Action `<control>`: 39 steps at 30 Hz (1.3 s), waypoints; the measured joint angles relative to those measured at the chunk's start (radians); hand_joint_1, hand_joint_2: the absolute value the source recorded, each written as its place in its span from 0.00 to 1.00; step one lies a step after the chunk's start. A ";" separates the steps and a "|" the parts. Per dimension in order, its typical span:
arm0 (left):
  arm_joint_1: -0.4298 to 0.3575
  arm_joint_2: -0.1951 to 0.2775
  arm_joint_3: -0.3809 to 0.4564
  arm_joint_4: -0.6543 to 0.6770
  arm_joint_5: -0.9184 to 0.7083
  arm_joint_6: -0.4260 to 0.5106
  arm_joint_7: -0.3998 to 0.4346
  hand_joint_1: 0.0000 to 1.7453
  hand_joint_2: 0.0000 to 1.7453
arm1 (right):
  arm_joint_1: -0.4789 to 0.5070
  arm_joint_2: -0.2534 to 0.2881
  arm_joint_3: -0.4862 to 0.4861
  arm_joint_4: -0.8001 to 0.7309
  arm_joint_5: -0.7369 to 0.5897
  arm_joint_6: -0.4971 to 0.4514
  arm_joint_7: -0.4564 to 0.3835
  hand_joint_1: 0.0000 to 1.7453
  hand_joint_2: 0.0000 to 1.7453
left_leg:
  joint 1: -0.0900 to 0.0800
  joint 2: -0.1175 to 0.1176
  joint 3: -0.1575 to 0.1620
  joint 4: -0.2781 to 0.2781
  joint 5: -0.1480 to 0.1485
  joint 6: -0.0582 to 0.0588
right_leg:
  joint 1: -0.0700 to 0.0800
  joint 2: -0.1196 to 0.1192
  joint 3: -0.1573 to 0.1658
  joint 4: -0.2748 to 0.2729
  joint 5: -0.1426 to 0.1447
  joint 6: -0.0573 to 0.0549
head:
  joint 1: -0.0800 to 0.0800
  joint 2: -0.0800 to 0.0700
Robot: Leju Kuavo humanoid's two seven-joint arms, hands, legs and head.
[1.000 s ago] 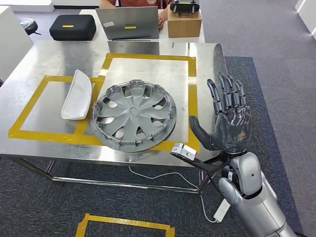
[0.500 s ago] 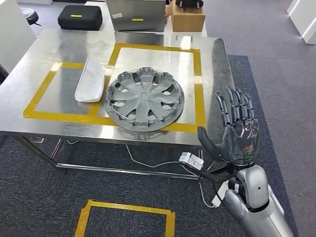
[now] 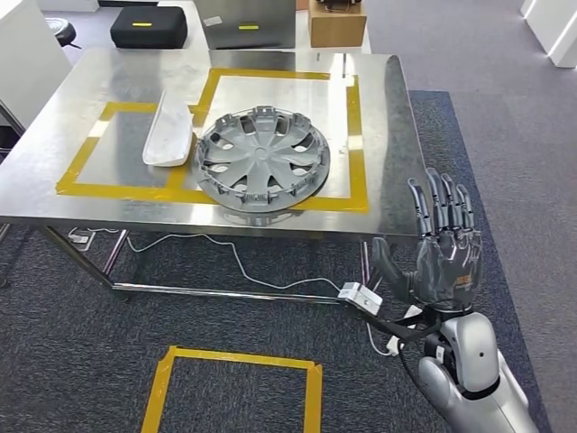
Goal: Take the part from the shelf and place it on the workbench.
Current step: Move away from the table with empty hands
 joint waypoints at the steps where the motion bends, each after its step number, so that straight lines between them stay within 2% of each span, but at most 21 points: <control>1: 0.000 0.000 0.000 0.000 0.000 0.000 0.000 0.00 0.00 | 0.007 0.000 -0.003 -0.001 -0.004 0.002 0.001 0.00 0.00 | 0.007 0.000 0.043 -0.051 0.025 -0.007 | -0.005 0.000 -0.015 0.010 0.005 0.007 | 0.000 0.000; 4: -0.001 -0.004 0.000 -0.005 0.000 -0.002 0.000 0.00 0.00 | 0.032 0.000 -0.020 -0.011 -0.020 0.006 0.005 0.00 0.00 | 0.014 -0.011 0.153 -0.221 0.022 -0.011 | -0.010 0.001 -0.053 0.038 0.019 0.032 | -0.007 0.000; 7: 0.001 -0.004 0.000 -0.006 0.000 -0.006 0.000 0.00 0.00 | 0.058 0.000 -0.032 -0.015 -0.027 0.006 0.005 0.00 0.00 | 0.008 -0.014 0.144 -0.243 0.017 0.017 | -0.013 0.003 -0.076 0.045 0.034 0.055 | -0.008 0.000; 8: 0.003 -0.005 0.000 -0.006 0.000 -0.007 0.000 0.00 0.00 | 0.065 0.000 -0.034 -0.015 -0.028 0.007 0.004 0.00 0.00 | 0.006 -0.012 0.134 -0.243 0.025 0.029 | -0.015 0.003 -0.086 0.059 0.016 0.058 | -0.007 0.000; 10: 0.004 -0.004 0.000 -0.007 0.000 -0.006 0.000 0.00 0.00 | 0.073 0.000 -0.038 -0.016 -0.028 0.007 0.004 0.00 0.00 | 0.001 -0.006 0.113 -0.244 0.044 0.052 | -0.015 0.004 -0.118 0.146 -0.070 0.058 | -0.002 0.000; 12: 0.004 -0.004 0.000 -0.007 0.000 -0.006 0.000 0.00 0.00 | 0.075 0.000 -0.040 -0.016 -0.028 0.007 0.004 0.00 0.00 | -0.010 -0.002 0.088 -0.243 0.064 0.064 | -0.009 0.005 -0.148 0.277 -0.153 0.054 | 0.001 0.000; 13: 0.003 -0.004 0.000 -0.007 0.000 -0.006 0.000 0.00 0.00 | 0.077 0.000 -0.041 -0.016 -0.030 0.008 0.004 0.00 0.00 | -0.016 -0.001 0.075 -0.243 0.074 0.067 | -0.005 0.005 -0.148 0.321 -0.164 0.049 | 0.001 0.000; 15: 0.004 -0.004 0.000 -0.007 0.000 -0.006 0.000 0.00 0.00 | 0.085 0.000 -0.046 -0.016 -0.043 0.012 0.002 0.00 0.00 | -0.028 0.000 0.050 -0.242 0.095 0.073 | 0.006 0.006 -0.100 0.313 -0.127 0.033 | 0.001 0.000; 17: 0.004 -0.006 0.000 -0.010 0.001 -0.004 0.000 0.00 0.00 | 0.100 0.000 -0.056 -0.017 -0.070 0.017 -0.002 0.00 0.00 | -0.038 -0.001 0.031 -0.242 0.115 0.075 | 0.023 0.006 0.006 0.186 -0.088 0.006 | 0.001 0.000; 19: 0.006 -0.008 0.000 -0.016 0.002 0.000 -0.001 0.00 0.00 | 0.124 0.001 -0.071 -0.021 -0.113 0.020 -0.009 0.00 0.00 | -0.042 -0.003 0.020 -0.241 0.133 0.072 | 0.035 0.004 0.100 0.048 -0.100 -0.013 | 0.000 0.000; 21: 0.011 -0.009 0.001 -0.023 0.007 0.009 -0.001 0.00 0.00 | 0.162 0.002 -0.089 -0.024 -0.177 0.029 -0.017 0.00 0.00 | -0.039 -0.003 0.015 -0.243 0.152 0.064 | 0.039 0.002 0.123 -0.007 -0.109 -0.015 | 0.000 0.000; 23: 0.021 -0.005 0.003 -0.034 0.010 0.024 0.001 0.00 0.00 | 0.211 0.006 -0.110 -0.019 -0.263 0.045 -0.024 0.00 0.00 | -0.036 -0.005 0.007 -0.234 0.138 0.052 | 0.036 -0.002 0.109 -0.015 -0.090 -0.018 | 0.003 0.000; 25: 0.035 0.000 0.008 -0.054 0.011 0.042 0.009 0.00 0.00 | 0.264 0.017 -0.135 -0.001 -0.368 0.066 -0.033 0.00 0.00 | -0.032 -0.007 -0.007 -0.167 0.050 0.039 | 0.028 -0.007 0.089 -0.018 -0.065 -0.024 | -0.001 0.000; 27: 0.049 0.006 0.015 -0.081 0.011 0.060 0.020 0.00 0.00 | 0.319 0.031 -0.162 0.039 -0.479 0.091 -0.052 0.00 0.00 | -0.023 -0.007 -0.021 -0.045 -0.050 0.026 | 0.026 -0.010 0.064 -0.014 -0.045 -0.024 | -0.007 0.000; 28: 0.055 0.010 0.019 -0.095 0.011 0.067 0.026 0.00 0.00 | 0.343 0.039 -0.177 0.069 -0.539 0.104 -0.072 0.00 0.00 | -0.018 -0.007 -0.022 0.009 -0.069 0.021 | 0.025 -0.012 0.050 -0.009 -0.035 -0.022 | -0.007 0.000; 30: 0.063 0.016 0.025 -0.122 0.011 0.078 0.034 0.00 0.00 | 0.379 0.057 -0.206 0.141 -0.643 0.123 -0.126 0.00 0.00 | -0.011 -0.006 0.005 0.041 -0.033 0.013 | 0.020 -0.014 0.015 0.008 -0.017 -0.014 | -0.008 0.000; 32: 0.069 0.020 0.028 -0.145 0.011 0.082 0.037 0.00 0.00 | 0.403 0.073 -0.232 0.202 -0.690 0.126 -0.165 0.00 0.00 | -0.004 -0.007 0.087 -0.053 0.013 0.004 | 0.014 -0.014 -0.027 0.035 -0.003 -0.003 | -0.008 0.000; 33: 0.070 0.022 0.029 -0.155 0.011 0.083 0.037 0.00 0.00 | 0.411 0.079 -0.243 0.222 -0.696 0.127 -0.172 0.00 0.00 | -0.004 -0.010 0.136 -0.126 0.009 0.004 | 0.013 -0.012 -0.045 0.049 0.001 0.003 | -0.009 0.000; 35: 0.071 0.024 0.031 -0.169 0.011 0.083 0.038 0.00 0.00 | 0.420 0.087 -0.258 0.248 -0.698 0.131 -0.175 0.00 0.00 | -0.007 -0.013 0.191 -0.223 -0.022 0.015 | 0.013 -0.010 -0.066 0.066 0.014 0.016 | -0.010 0.000; 37: 0.073 0.026 0.032 -0.176 0.011 0.084 0.038 0.00 0.00 | 0.425 0.093 -0.269 0.264 -0.700 0.141 -0.168 0.00 0.00 | -0.011 -0.010 0.186 -0.237 -0.019 0.039 | 0.010 -0.007 -0.074 0.066 0.031 0.030 | -0.010 0.000; 39: 0.076 0.027 0.034 -0.182 0.012 0.086 0.038 0.00 0.00 | 0.431 0.101 -0.282 0.284 -0.726 0.167 -0.153 0.00 0.00 | -0.012 -0.003 0.165 -0.239 0.003 0.060 | 0.005 -0.002 -0.087 0.086 -0.001 0.041 | -0.008 0.000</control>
